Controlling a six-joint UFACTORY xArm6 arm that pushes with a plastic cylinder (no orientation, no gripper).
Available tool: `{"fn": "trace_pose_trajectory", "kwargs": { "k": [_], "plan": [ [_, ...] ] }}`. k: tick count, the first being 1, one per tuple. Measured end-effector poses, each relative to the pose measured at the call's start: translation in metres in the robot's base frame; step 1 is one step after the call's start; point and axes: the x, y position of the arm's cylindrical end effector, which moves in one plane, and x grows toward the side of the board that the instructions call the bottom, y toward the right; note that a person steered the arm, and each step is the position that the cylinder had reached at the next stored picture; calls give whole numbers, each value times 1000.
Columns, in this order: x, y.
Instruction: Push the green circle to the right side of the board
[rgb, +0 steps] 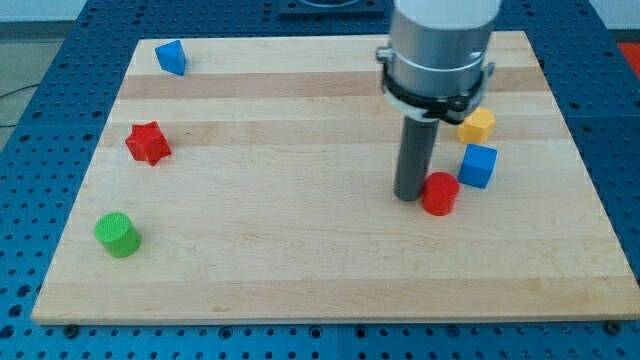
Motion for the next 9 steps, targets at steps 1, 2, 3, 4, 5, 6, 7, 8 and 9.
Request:
{"fn": "trace_pose_trajectory", "kwargs": {
  "k": [1,2,3,4,5,6,7,8,9],
  "plan": [
    [28,33],
    [31,53],
    [35,35],
    [97,-84],
    [132,-184],
    [120,-292],
    [76,-386],
    [58,-387],
    [58,-316]
  ]
}}
